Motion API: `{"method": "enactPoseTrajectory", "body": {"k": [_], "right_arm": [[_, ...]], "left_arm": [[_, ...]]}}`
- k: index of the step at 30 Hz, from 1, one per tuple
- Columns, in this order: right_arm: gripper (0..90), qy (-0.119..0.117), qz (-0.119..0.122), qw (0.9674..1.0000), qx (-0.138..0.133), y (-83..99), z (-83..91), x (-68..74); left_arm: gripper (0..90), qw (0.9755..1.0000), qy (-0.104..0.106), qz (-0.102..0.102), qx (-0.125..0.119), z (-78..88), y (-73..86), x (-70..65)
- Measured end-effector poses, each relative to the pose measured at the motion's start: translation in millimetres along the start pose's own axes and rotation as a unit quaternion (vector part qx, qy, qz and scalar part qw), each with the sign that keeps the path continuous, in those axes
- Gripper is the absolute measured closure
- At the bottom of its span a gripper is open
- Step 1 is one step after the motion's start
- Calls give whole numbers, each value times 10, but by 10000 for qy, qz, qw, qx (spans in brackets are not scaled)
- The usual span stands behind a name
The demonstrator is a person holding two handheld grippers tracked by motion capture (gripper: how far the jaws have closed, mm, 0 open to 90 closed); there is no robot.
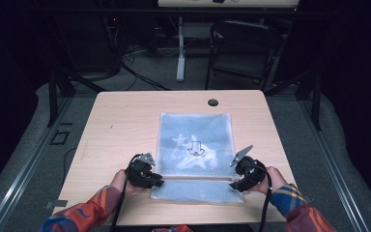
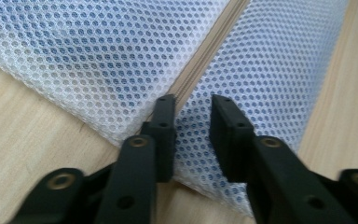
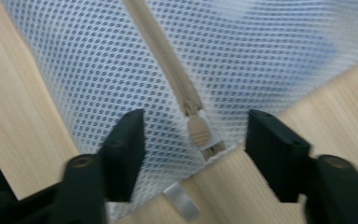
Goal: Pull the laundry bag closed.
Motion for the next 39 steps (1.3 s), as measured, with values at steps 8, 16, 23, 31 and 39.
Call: {"method": "enactPoseTrajectory", "body": {"k": [8,16,23,31,39], "right_arm": [[189,153,-450,9983,-348,57,129,-90],[143,287,-875,9945,-504,175,245,-179],[78,622,-1279,9885,-506,362,297,-272],[14,813,-1754,9803,-415,635,304,-318],[0,697,-1797,9810,-218,850,289,-254]], "left_arm": [[477,9990,-211,311,-236,143,-23,65],[272,9979,-306,344,-447,302,-56,6],[165,9943,-788,445,-562,562,52,-1],[155,9891,-1204,607,-594,867,327,13],[150,9800,-1437,1111,-816,1122,570,151]]}}
Point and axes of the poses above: each handheld gripper's, and its own axes: z roughly backward along the jaws, y roughly out of its underside, x roughly to its left, the point moved 9 cm from there along -z, roughly forward along the jaws, and after that the axes turned 6 degrees about y, right-handed, at the moved point
